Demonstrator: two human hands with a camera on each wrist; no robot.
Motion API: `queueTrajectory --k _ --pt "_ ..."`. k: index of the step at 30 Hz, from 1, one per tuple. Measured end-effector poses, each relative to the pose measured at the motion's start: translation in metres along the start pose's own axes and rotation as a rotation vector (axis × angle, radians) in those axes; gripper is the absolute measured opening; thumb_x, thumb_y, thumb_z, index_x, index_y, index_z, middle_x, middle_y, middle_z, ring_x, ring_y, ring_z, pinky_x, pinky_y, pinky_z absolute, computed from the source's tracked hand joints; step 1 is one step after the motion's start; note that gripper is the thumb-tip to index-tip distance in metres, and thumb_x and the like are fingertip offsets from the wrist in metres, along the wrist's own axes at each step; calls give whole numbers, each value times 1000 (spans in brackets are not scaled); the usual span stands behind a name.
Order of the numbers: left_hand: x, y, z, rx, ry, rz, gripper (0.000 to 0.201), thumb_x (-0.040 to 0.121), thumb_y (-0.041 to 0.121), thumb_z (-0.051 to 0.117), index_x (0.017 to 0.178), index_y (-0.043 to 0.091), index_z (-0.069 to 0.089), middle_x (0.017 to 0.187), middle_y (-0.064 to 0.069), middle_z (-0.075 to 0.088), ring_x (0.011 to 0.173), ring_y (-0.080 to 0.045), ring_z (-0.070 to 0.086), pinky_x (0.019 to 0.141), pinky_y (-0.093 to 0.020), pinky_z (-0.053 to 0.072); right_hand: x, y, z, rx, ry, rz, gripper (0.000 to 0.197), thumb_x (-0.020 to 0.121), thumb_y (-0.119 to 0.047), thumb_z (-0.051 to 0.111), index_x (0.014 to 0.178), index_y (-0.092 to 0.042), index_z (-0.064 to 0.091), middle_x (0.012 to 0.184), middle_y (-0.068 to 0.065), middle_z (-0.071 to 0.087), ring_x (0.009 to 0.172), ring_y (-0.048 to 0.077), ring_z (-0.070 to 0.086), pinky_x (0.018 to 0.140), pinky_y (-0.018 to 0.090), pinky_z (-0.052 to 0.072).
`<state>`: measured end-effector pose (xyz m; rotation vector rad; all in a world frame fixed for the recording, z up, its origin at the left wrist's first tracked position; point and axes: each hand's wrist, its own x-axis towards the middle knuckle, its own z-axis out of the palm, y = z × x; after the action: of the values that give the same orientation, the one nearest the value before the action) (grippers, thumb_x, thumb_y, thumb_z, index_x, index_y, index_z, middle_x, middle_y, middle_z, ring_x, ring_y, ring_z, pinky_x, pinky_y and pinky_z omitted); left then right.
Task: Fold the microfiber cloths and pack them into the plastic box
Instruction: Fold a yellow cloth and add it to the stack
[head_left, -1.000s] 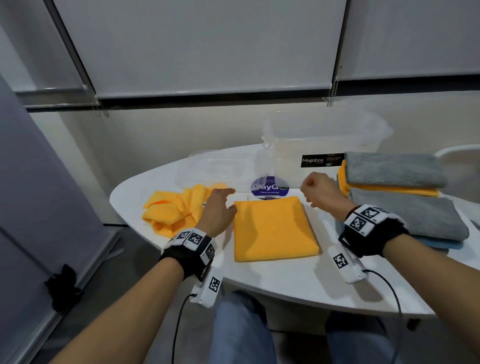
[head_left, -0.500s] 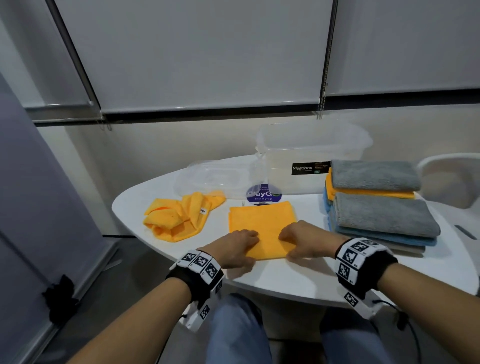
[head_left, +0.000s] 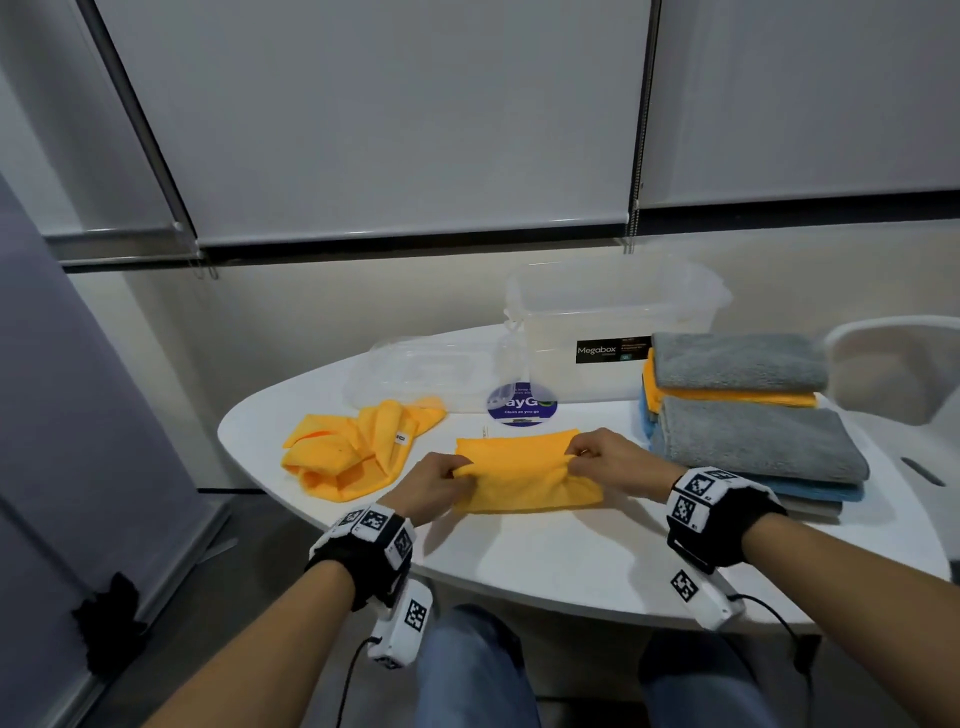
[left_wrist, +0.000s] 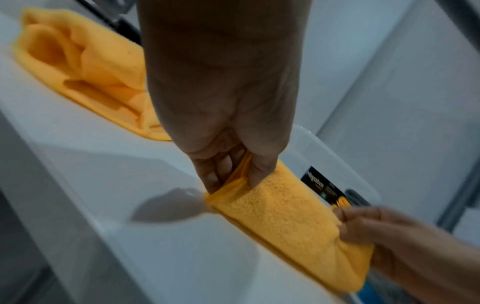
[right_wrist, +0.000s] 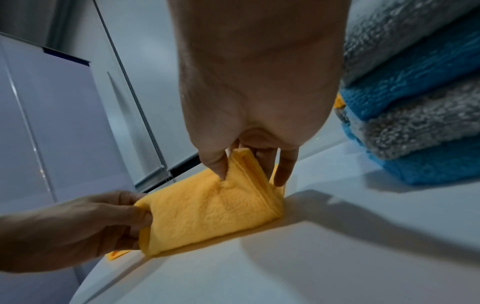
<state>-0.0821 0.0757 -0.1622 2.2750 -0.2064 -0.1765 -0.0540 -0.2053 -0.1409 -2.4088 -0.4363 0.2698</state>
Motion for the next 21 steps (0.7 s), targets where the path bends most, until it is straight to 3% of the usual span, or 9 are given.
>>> queueTrajectory --k 2,3,5,6,8,10,12,15,21 --pt "7 -9 2 -122 14 -25 15 81 22 59 74 8 57 67 -2 45 65 -17 43 67 -35 35 6 5 5 97 17 59 13 93 -25 65 99 -13 67 90 -5 57 88 16 55 66 23 38" --pt "10 -11 3 -166 35 -37 19 82 23 59 77 4 58 67 -2 47 66 -17 44 67 -35 37 7 7 6 133 9 91 26 90 -33 71 107 -14 66 98 -8 57 95 14 55 70 21 41" --pt "15 -11 5 -217 96 -37 16 89 18 62 77 8 61 62 7 52 63 -15 48 66 -31 39 10 11 4 140 -25 142 52 77 -46 81 117 -17 64 109 -9 58 102 11 56 76 23 44" --pt "18 -10 6 -257 133 -44 15 93 16 63 78 12 61 60 12 54 61 -11 50 64 -27 40 11 11 1 119 -43 147 56 74 -44 84 118 -15 64 110 -2 61 99 13 57 77 26 45" --pt "28 -9 8 -331 241 -73 11 94 20 67 90 10 65 72 9 65 70 -12 59 63 -27 44 13 10 0 132 -38 152 43 76 -25 83 107 -1 66 95 14 62 83 17 56 69 29 41" --pt "35 -9 12 -378 344 -119 25 92 27 70 106 6 68 94 -5 71 86 -19 65 73 -32 52 15 6 0 234 28 155 18 82 -11 76 78 -3 60 73 8 51 69 15 49 60 25 37" --pt "39 -8 16 -426 370 -161 38 88 32 74 114 6 67 105 -9 72 95 -21 66 85 -38 55 21 5 1 309 103 147 27 84 -7 73 68 -12 53 68 2 49 65 12 49 55 23 35" --pt "40 -10 22 -396 364 -170 37 89 27 73 116 3 67 111 -12 71 106 -26 65 93 -40 53 34 8 3 316 166 133 26 84 -10 75 71 -13 54 72 3 54 72 16 52 61 27 37" --pt "53 -8 28 -225 449 -257 39 96 31 63 120 0 63 114 -10 66 99 -27 60 83 -33 45 63 22 16 210 286 232 35 85 -33 75 80 -8 51 88 18 61 89 36 62 72 38 47"
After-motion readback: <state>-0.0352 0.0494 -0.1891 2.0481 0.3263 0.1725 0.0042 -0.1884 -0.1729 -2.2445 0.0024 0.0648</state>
